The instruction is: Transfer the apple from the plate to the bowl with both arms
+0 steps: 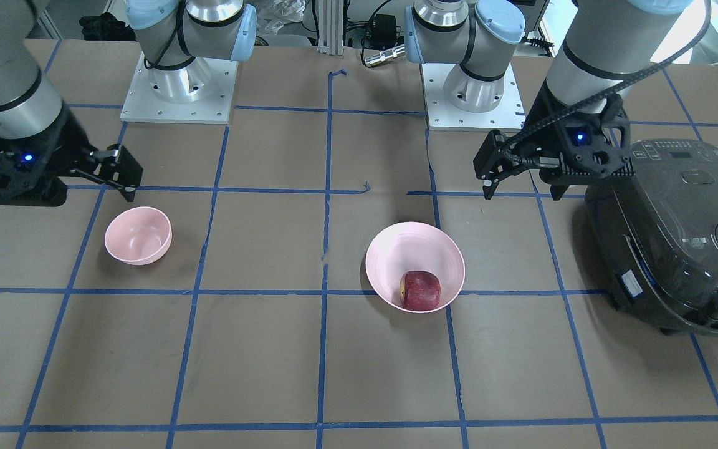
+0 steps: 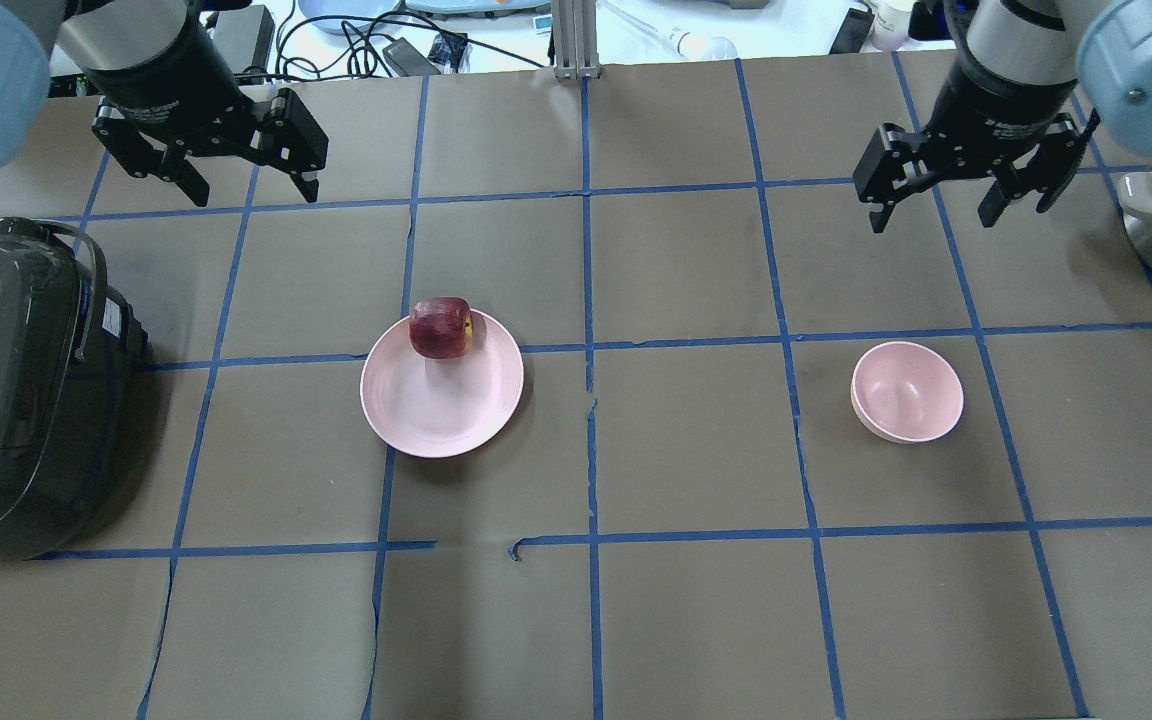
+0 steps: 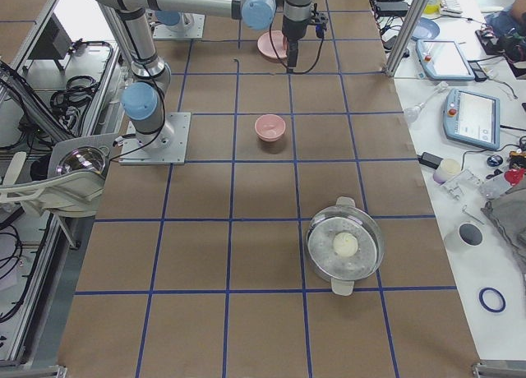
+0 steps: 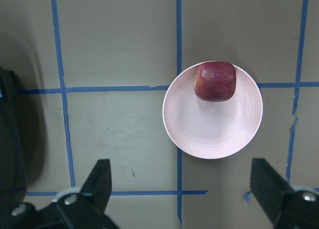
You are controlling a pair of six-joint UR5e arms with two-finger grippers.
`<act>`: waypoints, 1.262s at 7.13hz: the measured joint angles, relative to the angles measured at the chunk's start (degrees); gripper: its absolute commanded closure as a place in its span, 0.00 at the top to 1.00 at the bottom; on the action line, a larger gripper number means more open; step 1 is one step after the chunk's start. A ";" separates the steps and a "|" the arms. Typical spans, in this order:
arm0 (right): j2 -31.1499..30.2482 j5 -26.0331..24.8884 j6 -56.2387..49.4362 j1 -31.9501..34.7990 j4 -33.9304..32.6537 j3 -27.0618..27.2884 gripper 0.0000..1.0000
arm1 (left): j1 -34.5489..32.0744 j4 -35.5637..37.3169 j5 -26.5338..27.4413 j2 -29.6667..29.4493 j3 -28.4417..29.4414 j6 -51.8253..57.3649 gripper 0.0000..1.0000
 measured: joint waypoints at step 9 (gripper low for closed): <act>6.54 4.77 -20.11 -13.89 -23.98 25.08 1.00 | -7.52 30.24 0.11 -19.59 -12.53 -4.87 0.98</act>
